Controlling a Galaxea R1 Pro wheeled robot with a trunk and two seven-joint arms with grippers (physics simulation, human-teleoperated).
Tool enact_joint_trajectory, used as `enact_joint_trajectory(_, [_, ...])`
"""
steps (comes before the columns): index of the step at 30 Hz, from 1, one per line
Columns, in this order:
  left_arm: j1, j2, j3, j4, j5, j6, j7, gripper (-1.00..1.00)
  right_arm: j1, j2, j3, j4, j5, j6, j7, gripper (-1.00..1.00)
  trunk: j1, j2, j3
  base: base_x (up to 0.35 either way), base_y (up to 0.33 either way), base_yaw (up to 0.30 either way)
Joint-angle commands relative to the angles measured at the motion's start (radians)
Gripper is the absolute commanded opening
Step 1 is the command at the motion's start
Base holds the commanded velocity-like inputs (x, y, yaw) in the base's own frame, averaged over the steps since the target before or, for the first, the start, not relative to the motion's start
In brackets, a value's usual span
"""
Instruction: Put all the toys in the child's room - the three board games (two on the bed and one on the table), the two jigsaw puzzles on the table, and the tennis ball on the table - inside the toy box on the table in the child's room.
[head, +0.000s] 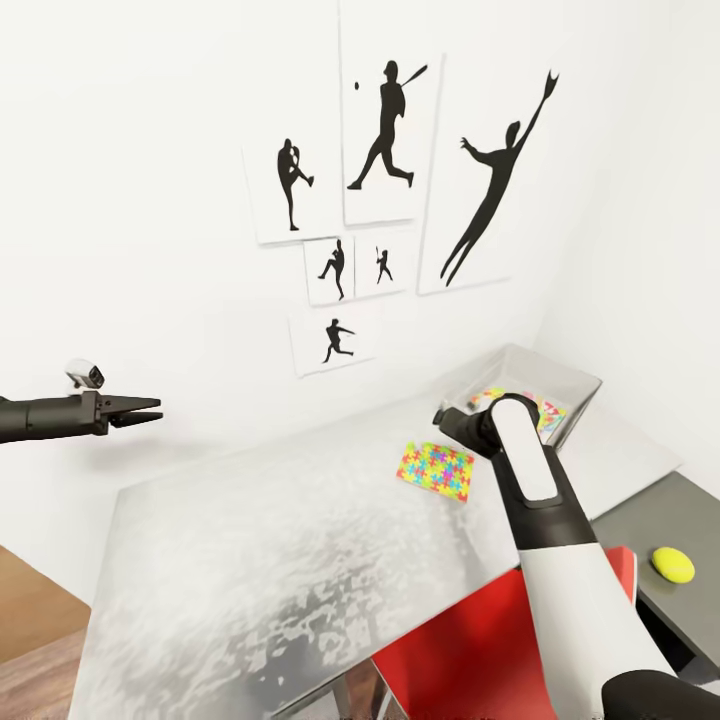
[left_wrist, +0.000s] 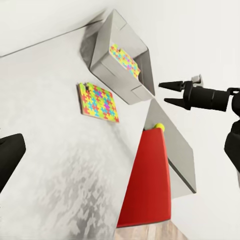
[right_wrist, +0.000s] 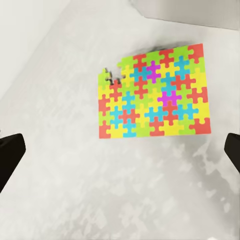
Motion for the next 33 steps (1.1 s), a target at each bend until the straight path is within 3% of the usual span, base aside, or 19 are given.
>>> enact_joint_trajectory(1, [-0.001,0.001,-0.001,-0.001,0.0,0.011,-0.004,1.0,-0.012,-0.001,0.0,0.0,-0.008,0.006,-0.01,1.0,0.001,-0.002,-0.004,0.0,0.0,0.0])
enact_joint_trajectory(9, [-0.001,0.003,-0.001,-0.001,0.0,0.011,-0.004,1.0,-0.061,0.003,-0.022,0.049,-0.006,0.004,-0.01,1.0,0.001,-0.002,-0.017,0.0,0.0,0.0])
enact_joint_trajectory(20, [-0.001,0.008,-0.001,-0.001,0.001,0.011,-0.004,1.0,-0.078,-0.005,-0.039,0.093,-0.003,0.004,-0.01,1.0,0.001,-0.002,-0.035,0.0,0.0,0.0])
enact_joint_trajectory(27, [-0.001,0.019,-0.003,-0.001,0.056,0.011,-0.004,1.0,-0.083,-0.005,-0.041,0.104,-0.004,0.004,-0.01,1.0,0.001,-0.002,-0.047,0.0,0.0,0.0])
enact_joint_trajectory(33, [-0.001,0.021,-0.009,-0.001,0.065,0.011,-0.004,1.0,-0.082,-0.005,-0.04,0.105,-0.002,-0.038,-0.009,1.0,0.001,-0.002,-0.056,0.0,0.0,0.0])
